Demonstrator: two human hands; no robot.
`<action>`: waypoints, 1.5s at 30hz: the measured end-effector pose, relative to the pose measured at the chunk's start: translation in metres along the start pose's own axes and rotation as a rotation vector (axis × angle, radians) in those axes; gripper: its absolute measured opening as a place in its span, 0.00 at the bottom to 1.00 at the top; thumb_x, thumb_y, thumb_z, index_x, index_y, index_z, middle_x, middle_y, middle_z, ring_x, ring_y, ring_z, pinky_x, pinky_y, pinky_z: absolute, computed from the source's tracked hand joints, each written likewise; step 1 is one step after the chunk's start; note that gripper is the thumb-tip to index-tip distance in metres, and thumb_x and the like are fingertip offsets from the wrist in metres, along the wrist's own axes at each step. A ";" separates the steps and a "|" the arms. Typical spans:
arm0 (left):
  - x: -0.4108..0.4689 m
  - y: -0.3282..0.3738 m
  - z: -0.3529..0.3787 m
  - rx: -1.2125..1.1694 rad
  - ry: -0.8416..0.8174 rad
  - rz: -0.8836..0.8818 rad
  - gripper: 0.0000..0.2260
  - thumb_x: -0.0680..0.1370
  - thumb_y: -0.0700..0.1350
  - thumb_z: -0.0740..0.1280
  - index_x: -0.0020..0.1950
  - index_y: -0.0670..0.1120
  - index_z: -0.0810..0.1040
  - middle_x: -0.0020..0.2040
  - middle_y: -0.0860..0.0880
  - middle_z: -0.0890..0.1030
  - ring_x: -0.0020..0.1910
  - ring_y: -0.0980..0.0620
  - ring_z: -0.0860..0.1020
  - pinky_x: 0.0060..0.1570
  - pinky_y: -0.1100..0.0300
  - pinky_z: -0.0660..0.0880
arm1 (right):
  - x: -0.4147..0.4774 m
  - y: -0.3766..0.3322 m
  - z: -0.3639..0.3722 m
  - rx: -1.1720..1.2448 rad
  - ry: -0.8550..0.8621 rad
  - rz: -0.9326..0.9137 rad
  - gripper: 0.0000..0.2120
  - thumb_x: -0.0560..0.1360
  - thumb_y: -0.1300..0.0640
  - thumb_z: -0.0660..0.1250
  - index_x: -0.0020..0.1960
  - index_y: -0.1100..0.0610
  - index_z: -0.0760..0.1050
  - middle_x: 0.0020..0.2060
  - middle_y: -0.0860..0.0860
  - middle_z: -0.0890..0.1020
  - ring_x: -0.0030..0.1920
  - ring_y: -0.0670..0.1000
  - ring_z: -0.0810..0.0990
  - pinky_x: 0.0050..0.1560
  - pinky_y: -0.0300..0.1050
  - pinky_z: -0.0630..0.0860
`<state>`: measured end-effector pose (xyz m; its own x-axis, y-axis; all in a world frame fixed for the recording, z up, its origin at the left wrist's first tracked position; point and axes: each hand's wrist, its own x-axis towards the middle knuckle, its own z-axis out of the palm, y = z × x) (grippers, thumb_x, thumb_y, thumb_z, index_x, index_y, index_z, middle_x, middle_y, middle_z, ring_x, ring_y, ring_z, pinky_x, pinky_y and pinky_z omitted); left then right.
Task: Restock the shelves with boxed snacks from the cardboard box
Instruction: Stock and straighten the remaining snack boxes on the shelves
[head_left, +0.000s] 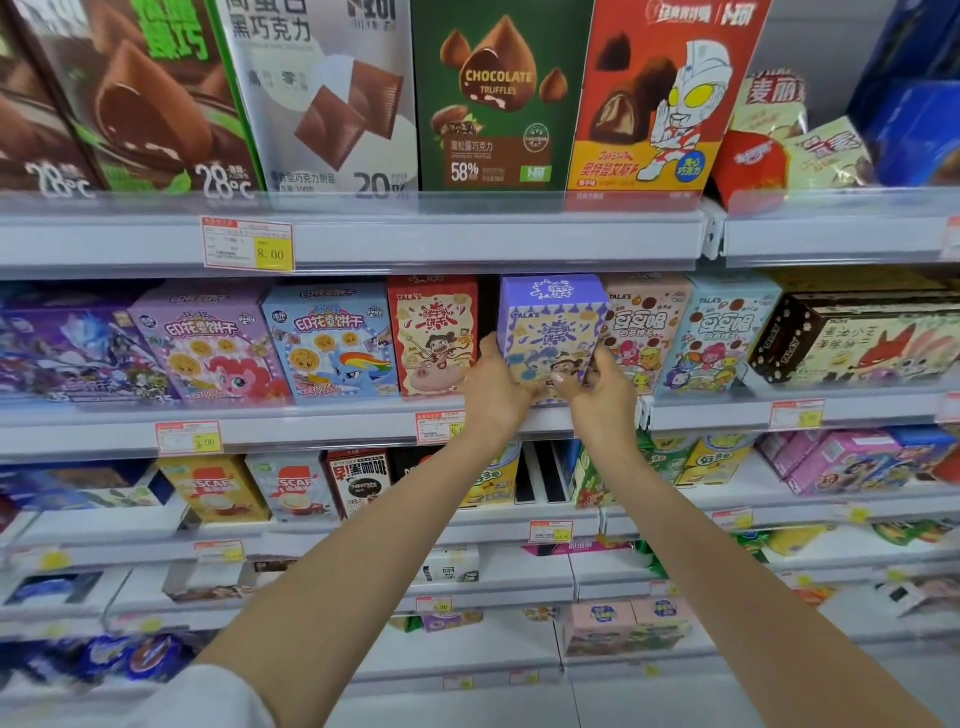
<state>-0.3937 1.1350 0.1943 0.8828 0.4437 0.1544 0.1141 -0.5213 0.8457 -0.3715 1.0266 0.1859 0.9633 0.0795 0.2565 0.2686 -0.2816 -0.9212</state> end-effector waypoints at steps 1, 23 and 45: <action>-0.001 0.002 0.001 -0.012 0.009 -0.003 0.29 0.69 0.42 0.76 0.64 0.39 0.64 0.56 0.42 0.79 0.54 0.43 0.79 0.48 0.55 0.74 | 0.001 -0.001 -0.001 -0.007 -0.012 -0.003 0.18 0.74 0.64 0.68 0.63 0.58 0.71 0.54 0.53 0.81 0.54 0.51 0.79 0.56 0.47 0.75; -0.011 0.010 -0.001 0.345 0.045 0.025 0.34 0.77 0.56 0.64 0.75 0.39 0.55 0.64 0.40 0.72 0.60 0.42 0.74 0.48 0.52 0.72 | -0.005 0.000 -0.013 0.034 0.026 -0.009 0.22 0.75 0.60 0.68 0.67 0.54 0.68 0.55 0.50 0.79 0.55 0.50 0.77 0.57 0.51 0.76; 0.029 0.003 0.020 0.055 0.116 -0.021 0.26 0.76 0.44 0.68 0.69 0.38 0.62 0.60 0.40 0.76 0.56 0.43 0.77 0.47 0.54 0.72 | 0.002 0.018 0.012 0.043 0.134 -0.115 0.26 0.74 0.70 0.66 0.70 0.60 0.67 0.62 0.58 0.70 0.59 0.53 0.74 0.64 0.49 0.73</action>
<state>-0.3590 1.1320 0.1907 0.8215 0.5347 0.1982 0.1596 -0.5492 0.8203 -0.3651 1.0329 0.1664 0.9183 -0.0204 0.3955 0.3799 -0.2363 -0.8943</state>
